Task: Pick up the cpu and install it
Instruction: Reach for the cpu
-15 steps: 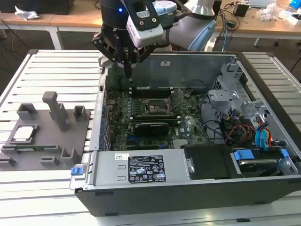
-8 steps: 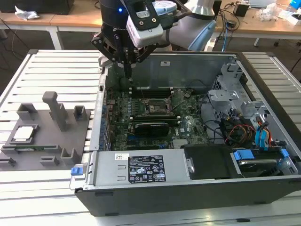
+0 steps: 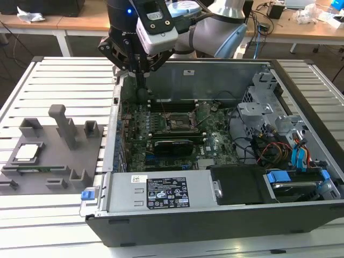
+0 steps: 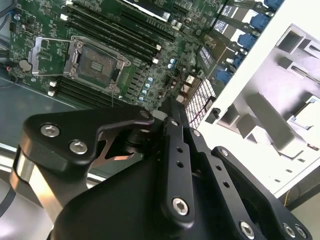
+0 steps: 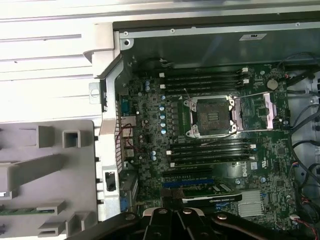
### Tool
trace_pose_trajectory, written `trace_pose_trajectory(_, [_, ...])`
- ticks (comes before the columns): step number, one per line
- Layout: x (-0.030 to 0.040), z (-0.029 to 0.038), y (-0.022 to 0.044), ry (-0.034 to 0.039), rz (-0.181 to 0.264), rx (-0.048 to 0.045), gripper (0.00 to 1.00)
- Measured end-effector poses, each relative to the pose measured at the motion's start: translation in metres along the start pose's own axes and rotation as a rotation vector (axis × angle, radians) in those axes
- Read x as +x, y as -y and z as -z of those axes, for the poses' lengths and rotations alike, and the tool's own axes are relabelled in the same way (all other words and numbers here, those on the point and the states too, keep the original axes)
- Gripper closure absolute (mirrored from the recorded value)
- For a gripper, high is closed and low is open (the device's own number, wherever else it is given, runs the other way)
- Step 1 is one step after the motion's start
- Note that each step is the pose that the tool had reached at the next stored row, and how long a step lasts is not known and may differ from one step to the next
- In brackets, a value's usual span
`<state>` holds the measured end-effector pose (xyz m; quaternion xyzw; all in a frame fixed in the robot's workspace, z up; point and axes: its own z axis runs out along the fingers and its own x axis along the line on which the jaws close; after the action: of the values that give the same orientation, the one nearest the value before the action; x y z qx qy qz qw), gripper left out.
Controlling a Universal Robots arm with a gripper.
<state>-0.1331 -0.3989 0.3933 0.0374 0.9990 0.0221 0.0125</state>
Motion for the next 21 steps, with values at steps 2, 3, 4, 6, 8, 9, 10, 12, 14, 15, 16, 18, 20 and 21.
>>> trace_pose_trajectory(2, [0.0057, 0.0002, 0.0004, 0.0, 0.0, 0.0, 0.89])
trace_pose_trajectory(3, [0.0068, 0.0002, 0.0005, 0.0, 0.0, -0.0001, 0.89])
trace_pose_trajectory(4, [0.008, 0.0002, 0.0006, 0.0, 0.0, 0.0, 0.89])
trace_pose_trajectory(6, [0.0118, 0.0003, 0.0009, 0.0, 0.0, -0.0001, 0.89])
trace_pose_trajectory(8, [0.015, 0.0004, 0.0011, 0.0, 0.0, -0.0001, 0.89])
trace_pose_trajectory(9, [0.0163, 0.0004, 0.0012, 0.0, 0.0, -0.0001, 0.89])
trace_pose_trajectory(10, [0.0183, 0.0005, 0.0014, 0.0, 0.0, -0.0001, 0.89])
trace_pose_trajectory(12, [0.0213, 0.0006, 0.0016, -0.0001, 0.0, 0.0, 0.89])
trace_pose_trajectory(14, [0.025, 0.0007, 0.0019, 0.0, 0.0, 0.0, 0.89])
trace_pose_trajectory(15, [0.0268, 0.0007, 0.002, 0.0, 0.0, 0.0, 0.89])
trace_pose_trajectory(16, [0.0287, 0.0007, 0.0021, 0.0001, 0.0, 0.0, 0.89])
trace_pose_trajectory(18, [0.0356, 0.001, 0.0026, 0.0001, 0.0, 0.0, 0.89])
trace_pose_trajectory(20, [0.0405, 0.0011, 0.003, 0.0003, 0.0, -0.0002, 0.89])
trace_pose_trajectory(21, [0.0431, 0.0011, 0.0032, 0.0003, 0.0, -0.0002, 0.89])
